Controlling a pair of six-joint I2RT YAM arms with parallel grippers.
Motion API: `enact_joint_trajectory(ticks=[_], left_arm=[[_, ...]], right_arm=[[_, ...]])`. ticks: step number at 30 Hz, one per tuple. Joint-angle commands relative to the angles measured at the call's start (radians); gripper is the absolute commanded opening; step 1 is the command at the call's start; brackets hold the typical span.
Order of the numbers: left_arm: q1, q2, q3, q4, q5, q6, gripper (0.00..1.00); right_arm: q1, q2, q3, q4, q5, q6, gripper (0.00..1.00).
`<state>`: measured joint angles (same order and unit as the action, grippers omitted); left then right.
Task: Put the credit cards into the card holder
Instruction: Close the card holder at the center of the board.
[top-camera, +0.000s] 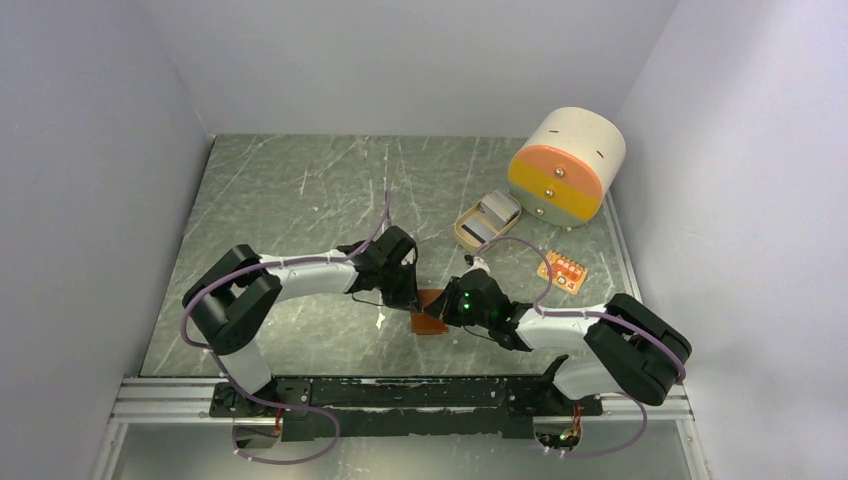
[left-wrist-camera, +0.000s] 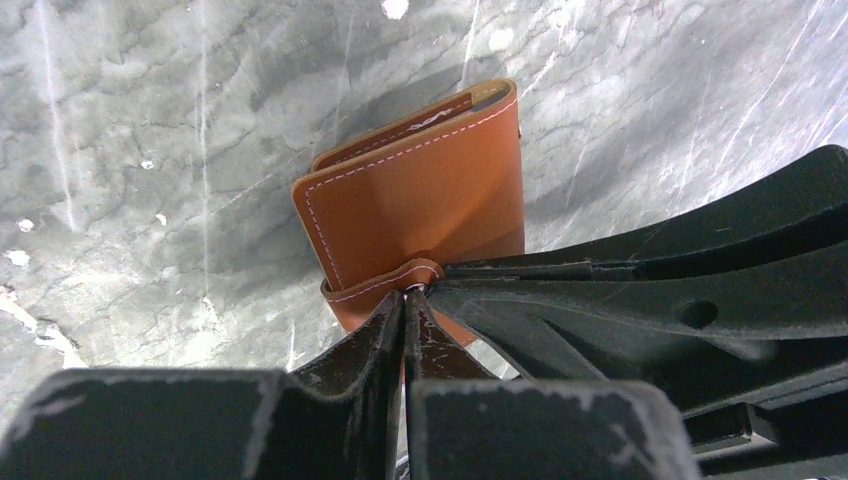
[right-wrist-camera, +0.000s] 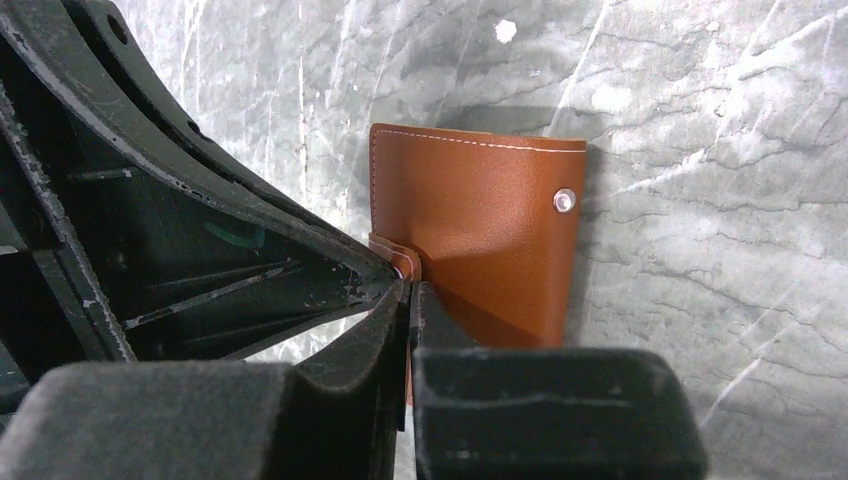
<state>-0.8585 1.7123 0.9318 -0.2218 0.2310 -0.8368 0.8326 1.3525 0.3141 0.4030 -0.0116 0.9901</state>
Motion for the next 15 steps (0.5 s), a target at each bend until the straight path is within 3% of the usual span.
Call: enact_joint_trajectory(ticks=[1,5,11,15], left_arm=[[-0.008,0.071,0.024,0.002,-0.004,0.010,0.09],[-0.008,0.085,0.031,-0.014,-0.008,0.010,0.09],[-0.009,0.103,0.051,-0.035,-0.011,0.018,0.09],[-0.011,0.107,0.062,-0.048,-0.017,0.020,0.09]], right_arm=[[0.005,0.022,-0.022,-0.185,0.029,-0.041,0.10],[0.005,-0.074,0.007,-0.258,0.039,-0.059,0.24],[0.005,-0.217,0.065,-0.400,0.093,-0.116,0.32],[0.001,-0.228,0.099,-0.450,0.153,-0.179,0.38]])
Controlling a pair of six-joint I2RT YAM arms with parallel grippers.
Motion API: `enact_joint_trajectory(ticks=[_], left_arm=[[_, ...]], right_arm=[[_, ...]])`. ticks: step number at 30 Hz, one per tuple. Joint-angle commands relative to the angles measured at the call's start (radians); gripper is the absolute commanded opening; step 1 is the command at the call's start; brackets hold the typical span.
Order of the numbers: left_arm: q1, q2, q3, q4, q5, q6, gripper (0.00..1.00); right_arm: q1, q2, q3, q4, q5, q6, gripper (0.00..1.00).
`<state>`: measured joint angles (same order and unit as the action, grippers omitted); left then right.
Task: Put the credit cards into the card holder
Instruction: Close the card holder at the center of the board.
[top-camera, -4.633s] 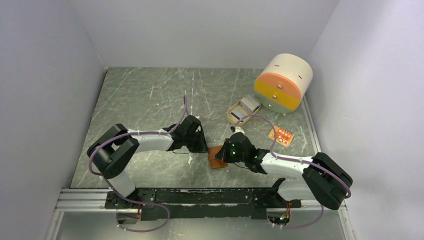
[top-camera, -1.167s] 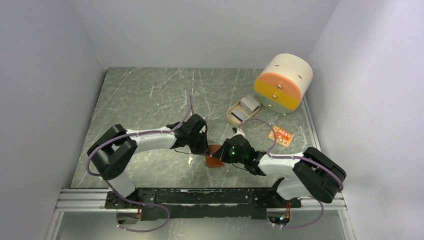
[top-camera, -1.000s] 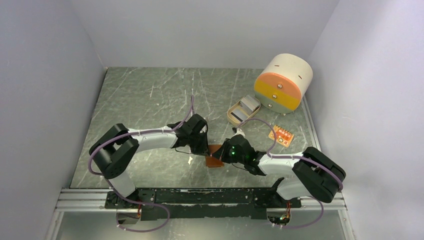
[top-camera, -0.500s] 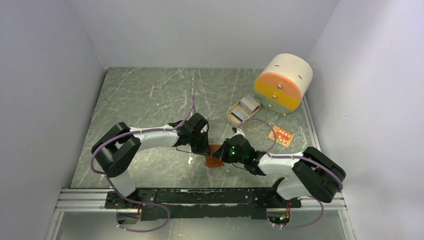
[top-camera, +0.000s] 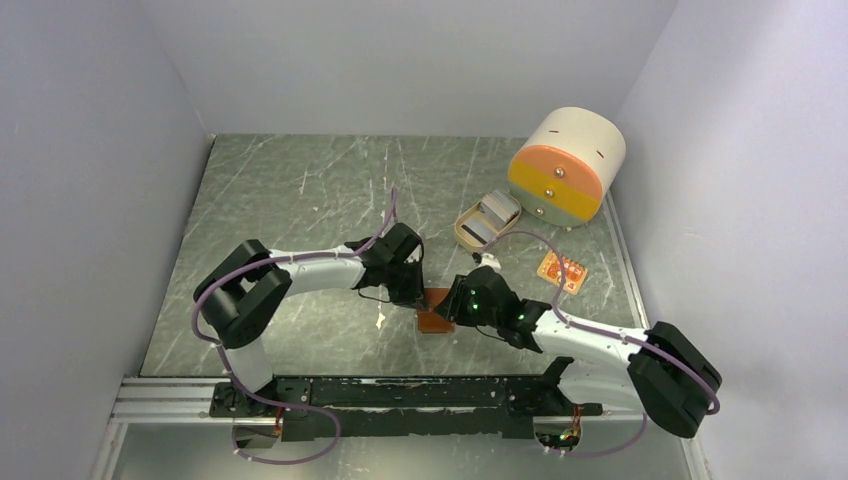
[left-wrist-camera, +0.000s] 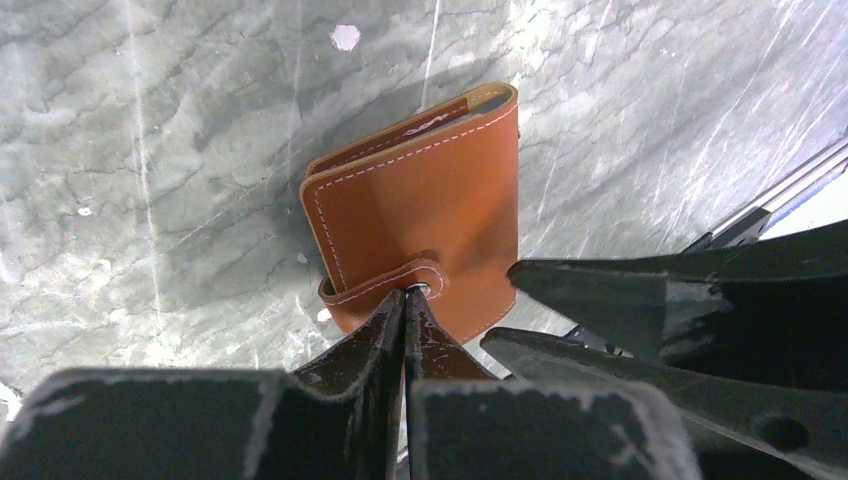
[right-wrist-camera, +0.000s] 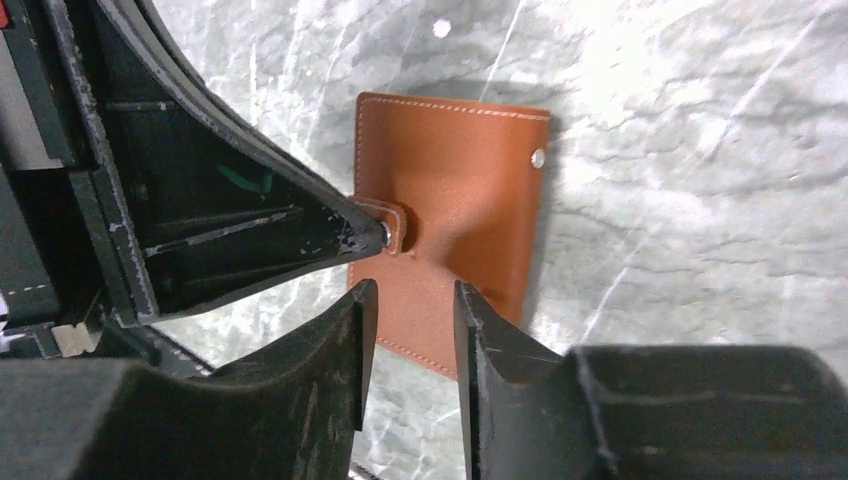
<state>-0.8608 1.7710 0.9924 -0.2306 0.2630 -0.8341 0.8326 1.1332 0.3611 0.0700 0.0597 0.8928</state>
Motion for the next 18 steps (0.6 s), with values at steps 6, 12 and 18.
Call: enact_joint_trajectory(ticks=[6,12,18], left_arm=[[-0.011,0.055,0.013,-0.054,-0.052,0.020,0.09],[-0.012,0.056,0.020,-0.065,-0.057,0.018,0.09],[-0.012,0.057,0.025,-0.071,-0.062,0.020,0.09]], right_arm=[[0.000,0.066,0.111,-0.104,0.104,-0.143,0.56],[-0.003,0.163,0.165,-0.097,0.110,-0.178,0.46],[-0.003,0.216,0.160,-0.087,0.077,-0.176,0.42]])
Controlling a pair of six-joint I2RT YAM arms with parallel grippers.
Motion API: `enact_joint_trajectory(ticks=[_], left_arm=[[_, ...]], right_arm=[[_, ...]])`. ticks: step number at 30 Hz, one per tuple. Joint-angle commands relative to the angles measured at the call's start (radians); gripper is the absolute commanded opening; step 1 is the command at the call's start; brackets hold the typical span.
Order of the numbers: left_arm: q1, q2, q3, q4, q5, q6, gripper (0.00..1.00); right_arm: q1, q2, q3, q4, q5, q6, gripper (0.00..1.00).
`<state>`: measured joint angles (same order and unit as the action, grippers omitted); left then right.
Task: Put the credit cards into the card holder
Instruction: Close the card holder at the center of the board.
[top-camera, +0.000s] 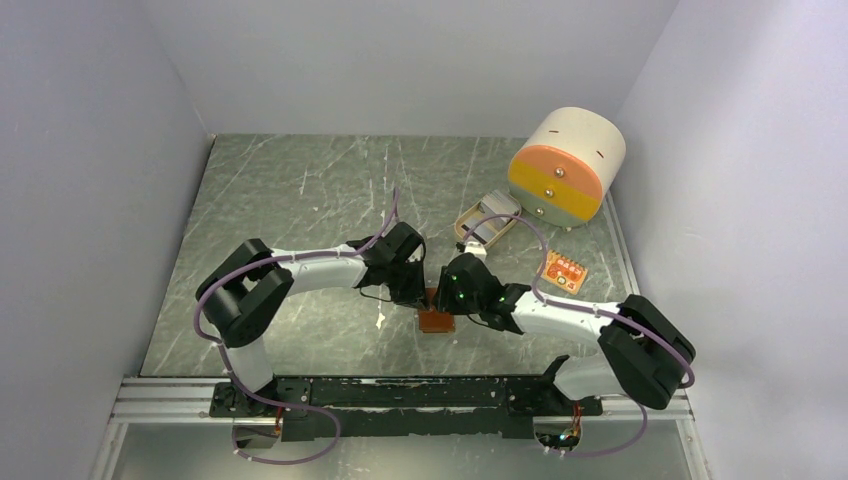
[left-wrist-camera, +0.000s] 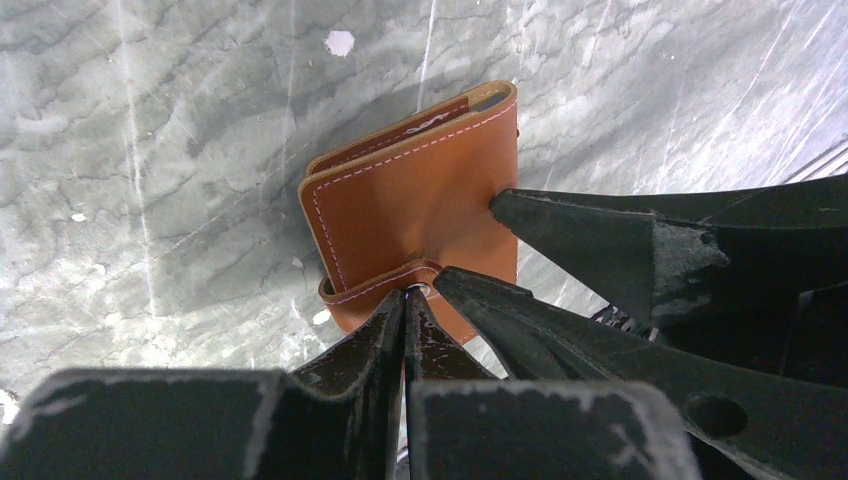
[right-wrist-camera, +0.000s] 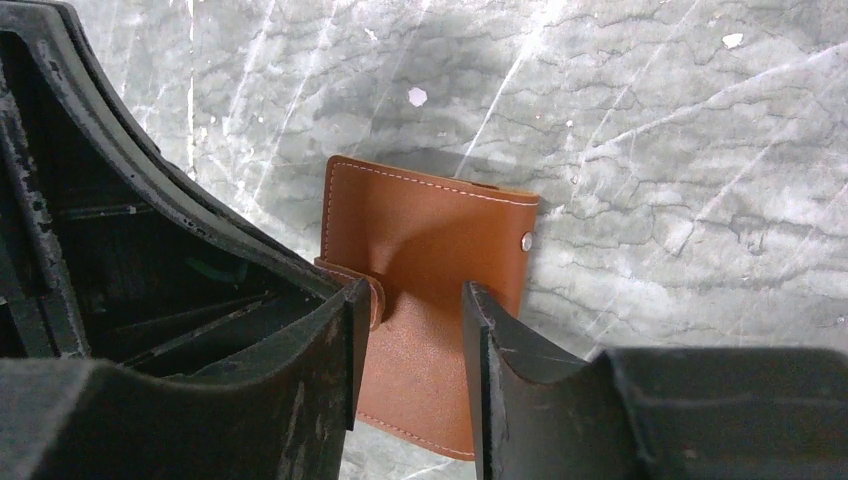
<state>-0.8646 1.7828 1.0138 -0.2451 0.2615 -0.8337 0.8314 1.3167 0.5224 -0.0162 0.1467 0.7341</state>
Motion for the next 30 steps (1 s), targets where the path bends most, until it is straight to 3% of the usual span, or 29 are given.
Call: enact_joint_trajectory(ticks=[1,18,30], left_arm=[[-0.009,0.047,0.004,-0.056,-0.058,0.021,0.09],[-0.008,0.060,0.023,-0.062,-0.051,0.028,0.09],[-0.014,0.073,0.122,-0.134,-0.086,0.056,0.13]], right_arm=[[-0.002,0.033,-0.008,0.005,-0.020,-0.015,0.42],[0.002,0.092,-0.002,0.016,-0.157,-0.058,0.30],[0.001,0.079,-0.032,0.037,-0.151,-0.023,0.28]])
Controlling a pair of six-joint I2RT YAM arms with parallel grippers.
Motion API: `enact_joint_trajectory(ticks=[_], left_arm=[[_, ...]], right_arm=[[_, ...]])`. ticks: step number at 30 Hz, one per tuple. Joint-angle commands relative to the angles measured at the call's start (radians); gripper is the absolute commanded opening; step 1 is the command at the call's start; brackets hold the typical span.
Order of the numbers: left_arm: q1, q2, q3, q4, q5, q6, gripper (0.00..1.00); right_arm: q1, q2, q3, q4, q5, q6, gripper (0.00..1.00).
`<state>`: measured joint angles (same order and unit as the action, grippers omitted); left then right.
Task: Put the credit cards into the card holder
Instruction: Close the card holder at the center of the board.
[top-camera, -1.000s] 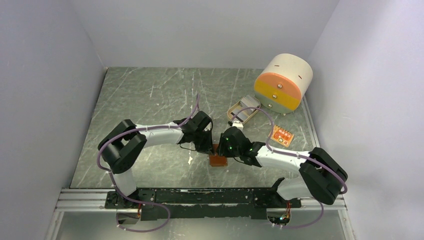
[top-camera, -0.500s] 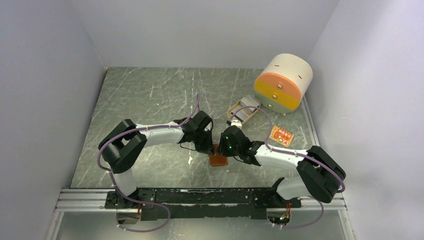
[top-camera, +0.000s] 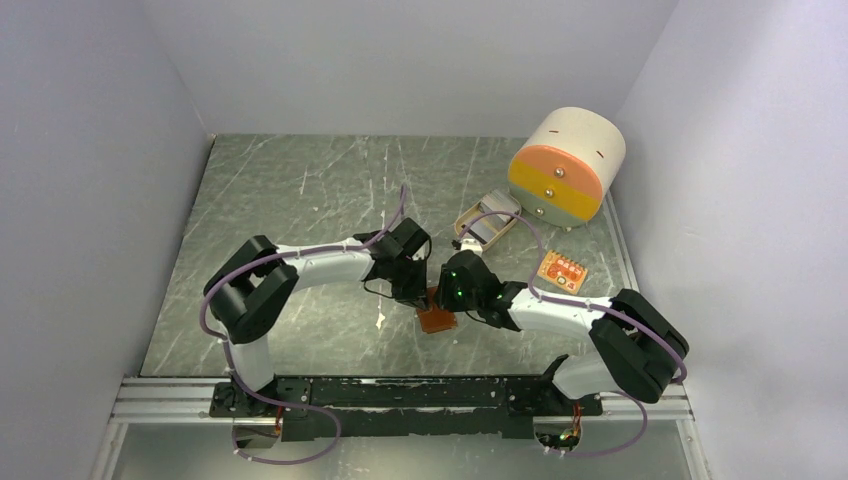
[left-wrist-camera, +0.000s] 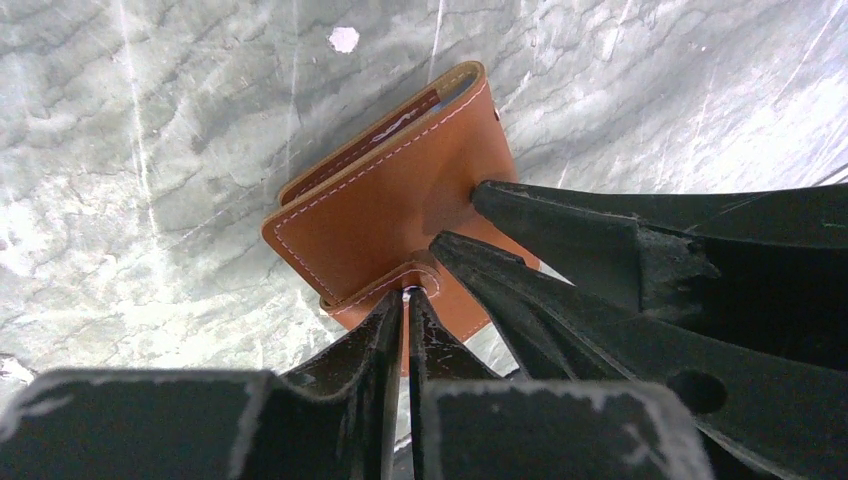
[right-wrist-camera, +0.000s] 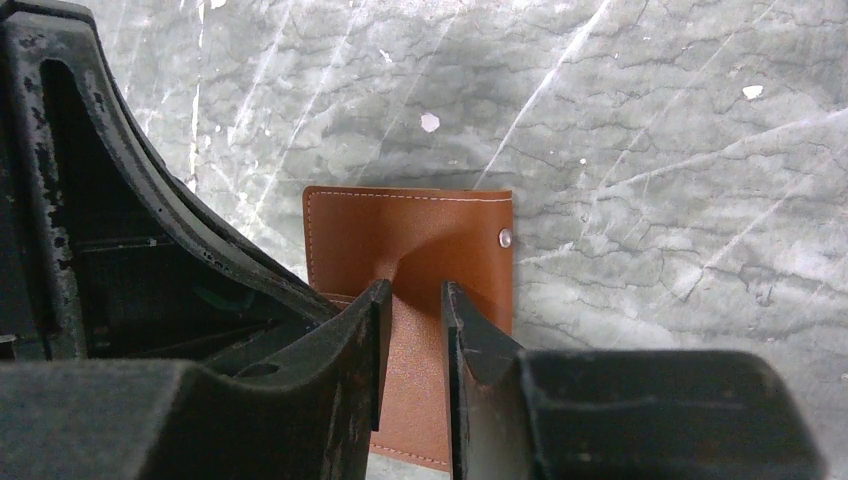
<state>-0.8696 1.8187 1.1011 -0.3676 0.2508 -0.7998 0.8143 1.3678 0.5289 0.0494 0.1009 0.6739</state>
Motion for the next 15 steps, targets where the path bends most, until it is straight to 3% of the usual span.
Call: enact_joint_trajectory(ticks=[1,15], left_arm=[[-0.011,0.037,0.036,-0.013,-0.079,0.022,0.13],[-0.028,0.068,0.047,-0.037,-0.113,0.018,0.11]], right_arm=[[0.019,0.028,-0.041,-0.027,-0.104,0.040,0.28],[0.019,0.011,-0.068,0.002,-0.102,0.065,0.27]])
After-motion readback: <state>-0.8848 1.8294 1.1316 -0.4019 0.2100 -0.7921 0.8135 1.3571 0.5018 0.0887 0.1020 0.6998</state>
